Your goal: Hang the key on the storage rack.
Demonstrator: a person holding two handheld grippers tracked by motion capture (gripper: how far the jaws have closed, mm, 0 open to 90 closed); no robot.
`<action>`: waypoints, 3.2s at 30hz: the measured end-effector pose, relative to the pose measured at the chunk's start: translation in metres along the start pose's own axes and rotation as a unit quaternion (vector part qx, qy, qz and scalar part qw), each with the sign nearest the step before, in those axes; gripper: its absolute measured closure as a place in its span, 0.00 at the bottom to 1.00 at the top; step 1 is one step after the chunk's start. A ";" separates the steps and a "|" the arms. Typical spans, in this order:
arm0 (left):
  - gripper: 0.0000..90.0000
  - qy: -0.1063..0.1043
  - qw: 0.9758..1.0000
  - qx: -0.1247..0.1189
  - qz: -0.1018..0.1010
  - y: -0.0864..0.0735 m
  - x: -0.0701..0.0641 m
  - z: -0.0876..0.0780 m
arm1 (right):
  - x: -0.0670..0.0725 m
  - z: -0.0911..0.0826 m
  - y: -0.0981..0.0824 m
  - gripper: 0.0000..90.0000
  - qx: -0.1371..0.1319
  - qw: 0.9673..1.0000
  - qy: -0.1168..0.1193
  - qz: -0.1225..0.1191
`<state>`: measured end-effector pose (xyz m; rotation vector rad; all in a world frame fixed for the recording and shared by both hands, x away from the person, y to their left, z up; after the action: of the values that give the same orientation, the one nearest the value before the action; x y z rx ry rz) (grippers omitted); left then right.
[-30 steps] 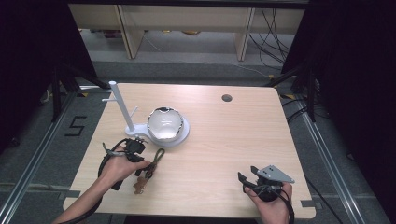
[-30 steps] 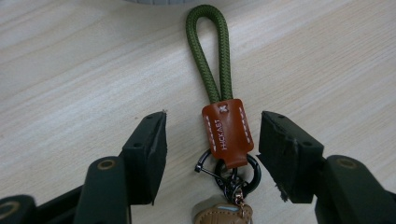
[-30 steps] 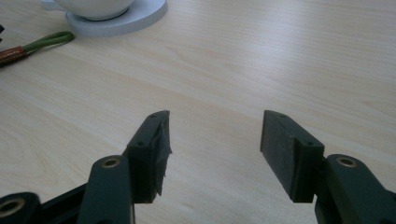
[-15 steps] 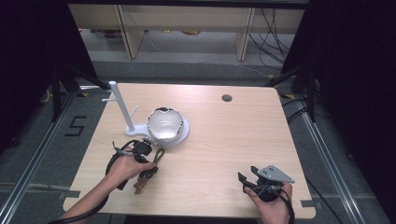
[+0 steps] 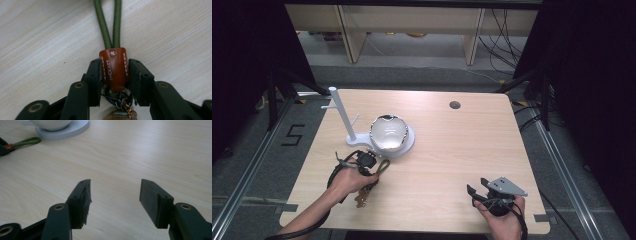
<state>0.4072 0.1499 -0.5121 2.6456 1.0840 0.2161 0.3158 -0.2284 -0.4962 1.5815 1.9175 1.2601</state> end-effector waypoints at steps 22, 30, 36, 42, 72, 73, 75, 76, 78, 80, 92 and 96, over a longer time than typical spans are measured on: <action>0.77 0.003 0.994 -0.099 0.048 -0.026 0.001 -0.013 | 0.000 0.002 -0.001 0.48 0.000 1.000 -0.002 -0.004; 0.77 0.008 0.989 -0.140 0.038 -0.040 0.002 -0.023 | 0.001 0.002 -0.002 0.48 0.004 1.000 0.002 0.001; 0.77 0.014 0.983 -0.179 0.044 -0.046 0.001 -0.028 | 0.001 0.001 -0.002 0.48 0.004 1.000 -0.002 -0.001; 0.77 0.018 0.977 -0.206 0.050 -0.055 0.002 -0.031 | 0.000 0.000 -0.001 0.48 0.001 1.000 -0.008 -0.008; 0.77 0.071 0.938 -0.338 -0.013 -0.080 0.008 -0.053 | 0.000 0.000 -0.001 0.48 -0.005 1.000 -0.008 -0.013; 0.77 0.075 0.936 -0.345 -0.011 -0.080 0.009 -0.055 | 0.000 0.001 -0.001 0.48 -0.007 1.000 -0.007 -0.011; 0.77 0.079 0.933 -0.350 -0.017 -0.080 0.009 -0.059 | 0.000 0.000 -0.001 0.48 -0.005 1.000 -0.008 -0.013; 0.77 0.084 0.931 -0.354 -0.014 -0.080 0.010 -0.061 | 0.000 0.000 -0.001 0.48 -0.004 1.000 -0.008 -0.012; 0.77 0.083 0.930 -0.357 -0.015 -0.081 0.011 -0.063 | 0.000 0.000 -0.001 0.48 -0.004 1.000 -0.007 -0.011; 0.77 0.090 0.928 -0.360 -0.014 -0.081 0.012 -0.065 | 0.000 0.000 -0.001 0.48 -0.005 1.000 -0.007 -0.014; 0.77 0.109 0.919 -0.378 -0.020 -0.082 0.019 -0.078 | 0.001 0.001 -0.001 0.48 -0.006 1.000 -0.005 -0.013; 0.77 0.109 0.917 -0.383 -0.021 -0.083 0.022 -0.081 | 0.000 0.001 0.000 0.48 -0.006 1.000 -0.002 -0.012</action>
<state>0.3484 0.2371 -0.4599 1.9145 0.8683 0.7691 0.3164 -0.2275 -0.4971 1.5491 1.9174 1.2547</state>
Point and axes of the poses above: each handheld gripper's, and its own axes: z roughly forward along the jaws, y roughly out of its top, x roughly to its left, the point moved 3 cm from there along z, roughly forward along the jaws, and after that the axes turned 13 degrees about z, right-handed, at the moved point
